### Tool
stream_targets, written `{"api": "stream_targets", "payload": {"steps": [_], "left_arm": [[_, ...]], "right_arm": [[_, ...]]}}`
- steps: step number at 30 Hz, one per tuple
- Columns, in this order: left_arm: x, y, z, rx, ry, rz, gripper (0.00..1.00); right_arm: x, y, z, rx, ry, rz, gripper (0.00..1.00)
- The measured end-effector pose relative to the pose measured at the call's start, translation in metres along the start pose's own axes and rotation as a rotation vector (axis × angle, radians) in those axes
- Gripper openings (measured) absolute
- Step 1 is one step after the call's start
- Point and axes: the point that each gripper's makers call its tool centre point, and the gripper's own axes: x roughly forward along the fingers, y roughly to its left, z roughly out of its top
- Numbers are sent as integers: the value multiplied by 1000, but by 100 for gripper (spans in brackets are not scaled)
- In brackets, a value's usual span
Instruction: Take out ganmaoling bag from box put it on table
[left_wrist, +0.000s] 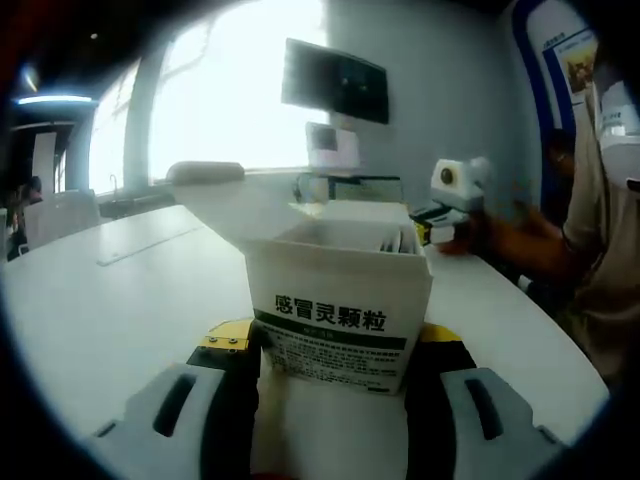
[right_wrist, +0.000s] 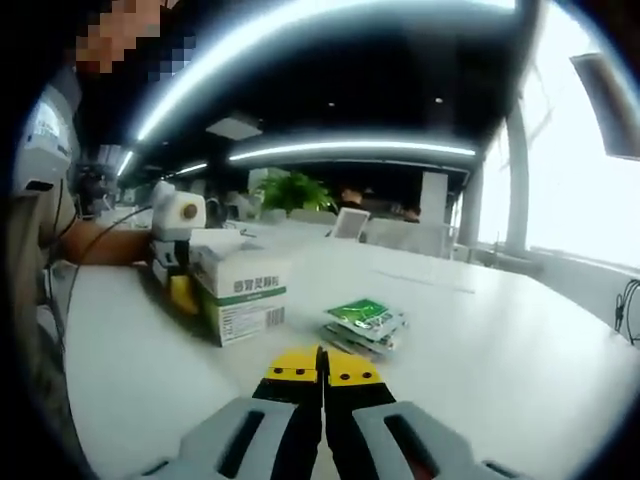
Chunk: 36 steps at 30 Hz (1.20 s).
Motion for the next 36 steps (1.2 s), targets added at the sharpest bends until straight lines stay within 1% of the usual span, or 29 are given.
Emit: {"api": "stream_targets", "payload": {"steps": [4,8,10,14,16,21,24,26,29,32,34,36], "left_arm": [[0,0,0,0,0,0,50],[0,0,0,0,0,0,50],[0,0,0,0,1,1,50],[0,0,0,1,1,1,50],[0,0,0,1,1,1,49],[0,0,0,1,1,1,49],[0,0,0,2,1,1,49],[0,0,0,2,1,1,49],[-1,0,0,2,1,1,49],[-1,0,0,2,1,1,49],[-1,0,0,2,1,1,49],[-1,0,0,2,2,1,49]], "right_arm": [[0,-1,0,-3,0,-6,0],[0,-3,1,20,6,-9,0],[0,-3,2,7,5,-17,0],[0,-2,10,-7,-4,-24,0],[0,-1,15,-16,1,-27,0],[-1,-2,36,-24,4,-33,0],[0,-2,46,-23,15,-37,0],[3,-1,57,-35,26,-29,0],[8,3,69,-63,46,-12,0],[15,12,80,-99,70,29,0],[19,18,88,-145,60,50,0],[25,23,94,-145,73,68,0]]}}
